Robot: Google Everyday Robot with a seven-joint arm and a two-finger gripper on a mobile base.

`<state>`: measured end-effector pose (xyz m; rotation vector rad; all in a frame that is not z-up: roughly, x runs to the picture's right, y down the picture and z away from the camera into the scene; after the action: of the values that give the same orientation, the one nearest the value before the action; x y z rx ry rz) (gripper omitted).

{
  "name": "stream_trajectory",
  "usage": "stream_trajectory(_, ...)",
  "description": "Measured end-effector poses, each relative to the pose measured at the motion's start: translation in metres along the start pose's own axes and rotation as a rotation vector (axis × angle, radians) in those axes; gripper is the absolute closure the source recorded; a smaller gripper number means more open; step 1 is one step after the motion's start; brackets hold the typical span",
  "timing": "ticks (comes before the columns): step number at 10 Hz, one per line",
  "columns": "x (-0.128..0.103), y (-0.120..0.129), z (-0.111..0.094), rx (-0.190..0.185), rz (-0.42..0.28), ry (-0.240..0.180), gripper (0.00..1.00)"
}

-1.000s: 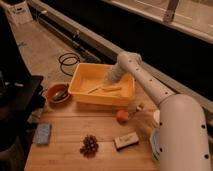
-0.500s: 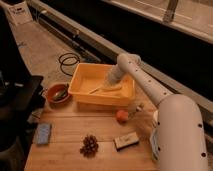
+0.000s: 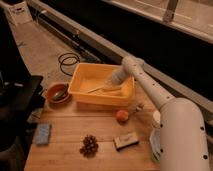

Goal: Wipe tray with brush

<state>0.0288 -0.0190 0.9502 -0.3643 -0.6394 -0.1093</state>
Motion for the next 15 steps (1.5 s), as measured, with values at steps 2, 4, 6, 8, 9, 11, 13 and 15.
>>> stream_trajectory(2, -0.004, -0.003, 0.013, 0.002, 0.015, -0.045, 1.0)
stream_trajectory(4, -0.009, -0.002, 0.022, -0.004, 0.027, -0.083, 1.0)
stream_trajectory(6, -0.02, 0.001, 0.031, -0.025, 0.024, -0.117, 1.0)
stream_trajectory(8, -0.025, 0.012, 0.031, -0.047, 0.019, -0.116, 1.0)
stream_trajectory(9, -0.024, 0.014, 0.025, -0.05, 0.019, -0.098, 1.0)
stream_trajectory(11, -0.01, 0.011, 0.016, -0.051, 0.021, -0.042, 1.0)
stream_trajectory(13, 0.002, -0.004, 0.018, -0.052, 0.021, -0.007, 1.0)
stream_trajectory(15, 0.011, -0.021, 0.029, -0.059, 0.022, -0.011, 1.0)
